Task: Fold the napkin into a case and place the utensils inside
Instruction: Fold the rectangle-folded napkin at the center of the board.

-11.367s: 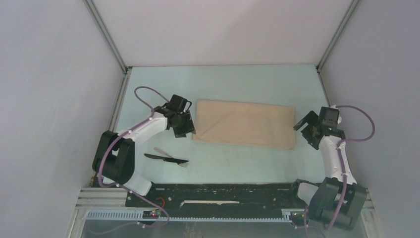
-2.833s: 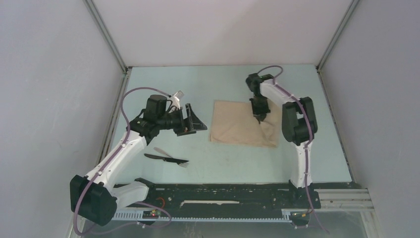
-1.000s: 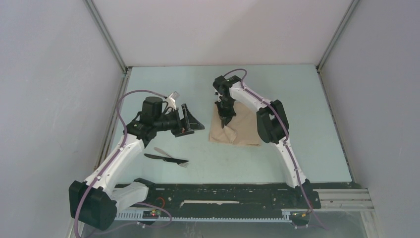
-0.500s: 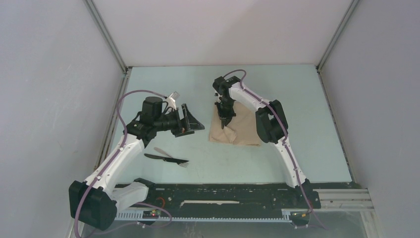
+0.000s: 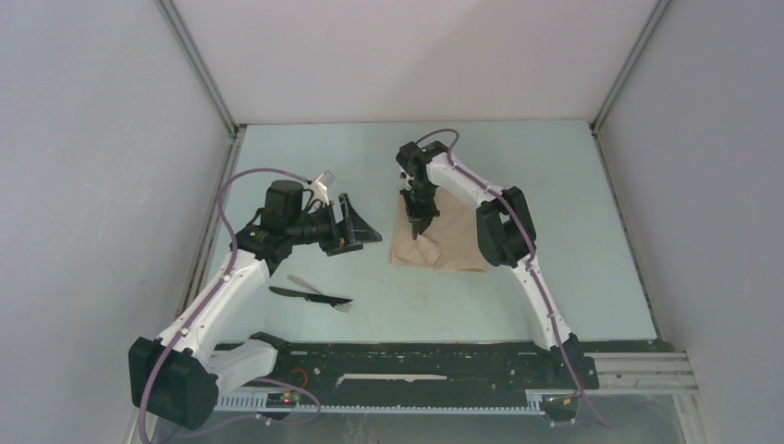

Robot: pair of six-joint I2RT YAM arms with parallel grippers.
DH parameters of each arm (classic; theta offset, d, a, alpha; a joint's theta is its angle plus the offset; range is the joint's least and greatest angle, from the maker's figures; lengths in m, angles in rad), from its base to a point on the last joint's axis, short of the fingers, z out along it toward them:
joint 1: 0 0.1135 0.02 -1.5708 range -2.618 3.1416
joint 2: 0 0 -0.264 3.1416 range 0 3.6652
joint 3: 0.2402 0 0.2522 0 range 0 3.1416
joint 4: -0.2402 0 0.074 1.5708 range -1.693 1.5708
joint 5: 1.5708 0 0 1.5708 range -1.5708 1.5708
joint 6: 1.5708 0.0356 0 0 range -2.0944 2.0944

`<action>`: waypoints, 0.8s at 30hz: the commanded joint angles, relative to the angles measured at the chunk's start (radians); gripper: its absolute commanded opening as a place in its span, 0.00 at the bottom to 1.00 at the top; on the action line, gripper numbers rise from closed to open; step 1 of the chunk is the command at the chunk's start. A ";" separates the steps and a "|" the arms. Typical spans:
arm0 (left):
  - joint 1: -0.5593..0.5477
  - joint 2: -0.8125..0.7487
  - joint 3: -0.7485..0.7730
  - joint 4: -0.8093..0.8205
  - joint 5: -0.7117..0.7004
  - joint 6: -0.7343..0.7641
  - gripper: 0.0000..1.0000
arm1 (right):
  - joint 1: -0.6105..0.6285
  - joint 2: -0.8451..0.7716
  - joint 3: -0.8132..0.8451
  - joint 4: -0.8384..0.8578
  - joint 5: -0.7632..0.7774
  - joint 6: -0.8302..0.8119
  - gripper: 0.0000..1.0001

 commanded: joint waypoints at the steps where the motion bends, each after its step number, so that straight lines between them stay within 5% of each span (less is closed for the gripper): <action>1: 0.008 -0.027 -0.003 0.035 0.018 -0.011 0.86 | 0.016 0.017 0.058 -0.021 -0.021 0.014 0.02; 9: 0.008 -0.019 -0.005 0.036 0.017 -0.012 0.86 | 0.010 -0.111 -0.006 -0.005 -0.065 0.017 0.51; 11: 0.008 -0.023 -0.009 0.036 0.013 -0.012 0.87 | 0.006 -0.203 -0.056 -0.019 -0.060 0.014 0.92; 12: 0.007 -0.027 -0.013 0.036 0.008 -0.012 0.87 | 0.006 -0.240 -0.099 0.003 -0.058 0.013 0.99; 18: 0.006 -0.001 -0.038 0.062 -0.012 -0.015 0.87 | -0.097 -0.627 -0.637 0.389 -0.260 0.043 1.00; 24: 0.004 0.045 -0.055 0.085 -0.051 -0.012 0.86 | -0.113 -0.689 -0.982 0.846 -0.446 0.195 0.96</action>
